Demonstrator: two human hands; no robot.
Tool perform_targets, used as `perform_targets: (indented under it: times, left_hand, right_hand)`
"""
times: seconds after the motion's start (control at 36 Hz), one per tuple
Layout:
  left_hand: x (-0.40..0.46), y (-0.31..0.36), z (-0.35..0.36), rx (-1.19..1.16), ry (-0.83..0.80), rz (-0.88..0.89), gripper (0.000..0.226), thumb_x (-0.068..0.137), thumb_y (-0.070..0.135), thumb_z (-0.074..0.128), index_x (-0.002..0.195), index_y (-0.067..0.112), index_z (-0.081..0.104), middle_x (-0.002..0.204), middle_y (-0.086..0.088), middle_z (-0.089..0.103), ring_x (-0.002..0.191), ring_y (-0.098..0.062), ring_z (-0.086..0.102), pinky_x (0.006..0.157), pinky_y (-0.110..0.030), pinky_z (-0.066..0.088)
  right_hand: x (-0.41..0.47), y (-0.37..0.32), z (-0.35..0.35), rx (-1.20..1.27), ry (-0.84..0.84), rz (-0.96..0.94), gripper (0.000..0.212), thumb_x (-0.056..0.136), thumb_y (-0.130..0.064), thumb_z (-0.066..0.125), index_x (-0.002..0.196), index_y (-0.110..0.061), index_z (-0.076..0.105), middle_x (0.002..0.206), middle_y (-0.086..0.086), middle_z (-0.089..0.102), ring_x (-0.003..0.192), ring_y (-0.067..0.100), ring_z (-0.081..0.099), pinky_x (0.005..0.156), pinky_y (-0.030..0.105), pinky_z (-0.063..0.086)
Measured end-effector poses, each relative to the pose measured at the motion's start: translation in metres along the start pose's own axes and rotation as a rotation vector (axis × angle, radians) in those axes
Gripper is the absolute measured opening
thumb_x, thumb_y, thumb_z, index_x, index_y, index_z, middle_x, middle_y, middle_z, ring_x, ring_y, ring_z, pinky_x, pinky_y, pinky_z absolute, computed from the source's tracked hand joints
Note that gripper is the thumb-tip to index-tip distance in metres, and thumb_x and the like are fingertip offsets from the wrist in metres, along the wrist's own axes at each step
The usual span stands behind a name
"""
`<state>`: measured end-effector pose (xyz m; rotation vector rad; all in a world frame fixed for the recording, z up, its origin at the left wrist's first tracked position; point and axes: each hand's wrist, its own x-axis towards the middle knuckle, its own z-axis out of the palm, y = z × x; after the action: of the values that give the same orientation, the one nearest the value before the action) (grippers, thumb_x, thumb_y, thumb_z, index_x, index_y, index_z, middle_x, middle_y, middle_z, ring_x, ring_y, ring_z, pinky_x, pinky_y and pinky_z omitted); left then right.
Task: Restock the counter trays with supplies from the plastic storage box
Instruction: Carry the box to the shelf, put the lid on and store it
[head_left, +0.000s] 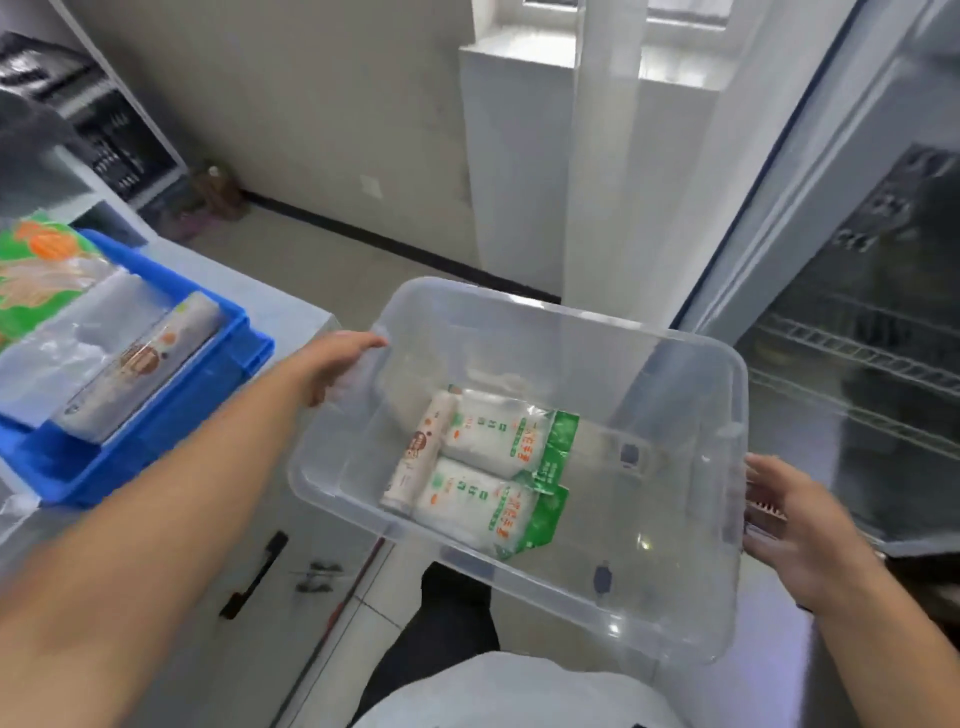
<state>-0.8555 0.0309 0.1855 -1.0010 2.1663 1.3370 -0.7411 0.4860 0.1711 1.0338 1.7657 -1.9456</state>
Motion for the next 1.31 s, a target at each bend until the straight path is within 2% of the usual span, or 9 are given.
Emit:
perform_targets:
  times: [0.14, 0.39, 0.56, 0.64, 0.81, 0.97, 1.08, 1.17, 1.31]
  left_hand:
    - [0.07, 0.088, -0.002, 0.081, -0.048, 0.097, 0.024, 0.086, 0.045, 0.068, 0.096, 0.024, 0.064, 0.064, 0.002, 0.046, 0.047, -0.016, 0.037, 0.045, -0.021, 0.027]
    - [0.191, 0.195, -0.053, -0.024, -0.112, 0.098, 0.018, 0.084, 0.036, 0.072, 0.092, 0.021, 0.067, 0.092, -0.005, 0.062, 0.069, -0.022, 0.058, 0.059, -0.028, 0.046]
    - [0.276, 0.241, -0.075, -0.089, -0.074, 0.123, 0.044, 0.086, 0.029, 0.071, 0.126, 0.012, 0.066, 0.128, -0.01, 0.064, 0.117, -0.029, 0.061, 0.106, -0.045, 0.047]
    - [0.325, 0.255, -0.09, -0.075, -0.066, 0.069, 0.049, 0.08, 0.031, 0.075, 0.123, 0.009, 0.066, 0.124, -0.013, 0.068, 0.111, -0.032, 0.065, 0.101, -0.047, 0.052]
    - [0.42, 0.258, -0.124, -0.077, -0.029, -0.061, 0.053, 0.076, 0.037, 0.073, 0.119, 0.008, 0.06, 0.113, -0.014, 0.063, 0.098, -0.032, 0.062, 0.096, -0.046, 0.053]
    - [0.474, 0.251, -0.178, -0.217, 0.079, -0.254, 0.02, 0.09, 0.032, 0.065, 0.095, 0.012, 0.062, 0.084, -0.003, 0.056, 0.072, -0.02, 0.053, 0.057, -0.032, 0.041]
    - [0.483, 0.243, -0.223, -0.402, 0.214, -0.358, 0.02, 0.097, 0.03, 0.056, 0.104, 0.011, 0.059, 0.079, -0.008, 0.063, 0.069, -0.026, 0.059, 0.071, -0.033, 0.043]
    - [0.485, 0.237, -0.256, -0.559, 0.308, -0.394, 0.023, 0.097, 0.029, 0.055, 0.112, 0.012, 0.059, 0.104, -0.013, 0.065, 0.093, -0.029, 0.06, 0.08, -0.041, 0.048]
    - [0.483, 0.232, -0.316, -0.772, 0.457, -0.448, 0.034, 0.094, 0.032, 0.06, 0.125, 0.016, 0.059, 0.113, -0.007, 0.064, 0.099, -0.033, 0.06, 0.082, -0.046, 0.053]
  right_hand:
    - [0.015, -0.051, 0.047, 0.026, 0.083, -0.014, 0.019, 0.091, -0.032, 0.06, 0.088, -0.015, 0.068, 0.072, 0.002, 0.068, 0.074, 0.023, 0.062, 0.062, 0.039, 0.049]
    - [0.046, -0.131, 0.146, 0.084, 0.074, -0.015, 0.019, 0.087, -0.031, 0.065, 0.087, -0.017, 0.077, 0.082, 0.006, 0.071, 0.078, 0.025, 0.062, 0.07, 0.04, 0.051]
    - [0.087, -0.172, 0.212, 0.143, 0.047, -0.003, 0.018, 0.088, -0.029, 0.064, 0.094, -0.016, 0.076, 0.085, 0.006, 0.07, 0.08, 0.023, 0.062, 0.069, 0.037, 0.052]
    - [0.125, -0.209, 0.243, 0.122, 0.043, -0.031, 0.02, 0.092, -0.028, 0.061, 0.101, -0.013, 0.072, 0.084, 0.006, 0.068, 0.08, 0.025, 0.062, 0.072, 0.039, 0.05]
    - [0.23, -0.301, 0.328, -0.023, 0.005, -0.014, 0.014, 0.089, -0.026, 0.063, 0.079, -0.017, 0.066, 0.062, -0.003, 0.062, 0.061, 0.018, 0.057, 0.058, 0.031, 0.045]
    - [0.349, -0.377, 0.433, -0.245, -0.18, 0.015, 0.015, 0.085, -0.028, 0.067, 0.076, -0.017, 0.064, 0.067, 0.001, 0.056, 0.052, 0.014, 0.052, 0.047, 0.026, 0.043]
    - [0.416, -0.429, 0.524, -0.356, -0.32, 0.044, 0.021, 0.086, -0.031, 0.067, 0.1, -0.015, 0.067, 0.091, 0.009, 0.056, 0.075, 0.023, 0.05, 0.067, 0.035, 0.043]
    - [0.459, -0.47, 0.602, -0.437, -0.425, 0.038, 0.018, 0.087, -0.031, 0.066, 0.097, -0.015, 0.068, 0.09, 0.009, 0.059, 0.073, 0.023, 0.053, 0.064, 0.032, 0.044]
    - [0.498, -0.531, 0.746, -0.564, -0.549, 0.006, 0.011, 0.086, -0.025, 0.067, 0.089, -0.015, 0.069, 0.078, 0.006, 0.06, 0.067, 0.02, 0.054, 0.059, 0.029, 0.046]
